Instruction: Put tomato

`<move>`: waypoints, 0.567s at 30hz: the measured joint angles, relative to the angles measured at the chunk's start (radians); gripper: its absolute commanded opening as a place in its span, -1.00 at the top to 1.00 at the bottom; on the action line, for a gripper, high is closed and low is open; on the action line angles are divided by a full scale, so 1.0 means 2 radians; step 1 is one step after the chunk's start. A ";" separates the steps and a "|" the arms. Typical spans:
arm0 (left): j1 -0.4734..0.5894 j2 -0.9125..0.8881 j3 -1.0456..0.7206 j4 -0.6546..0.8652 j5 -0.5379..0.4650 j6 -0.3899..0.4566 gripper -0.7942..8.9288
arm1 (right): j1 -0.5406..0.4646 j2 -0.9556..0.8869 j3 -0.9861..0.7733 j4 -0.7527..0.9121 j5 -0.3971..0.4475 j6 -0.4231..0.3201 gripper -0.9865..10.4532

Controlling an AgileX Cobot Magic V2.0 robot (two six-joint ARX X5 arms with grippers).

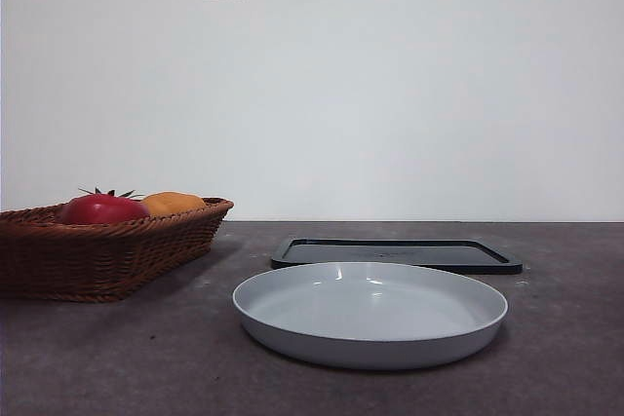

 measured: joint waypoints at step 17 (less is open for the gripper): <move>0.000 0.153 0.000 0.158 -0.061 0.021 -0.32 | 0.000 0.000 0.000 0.000 0.000 0.000 0.02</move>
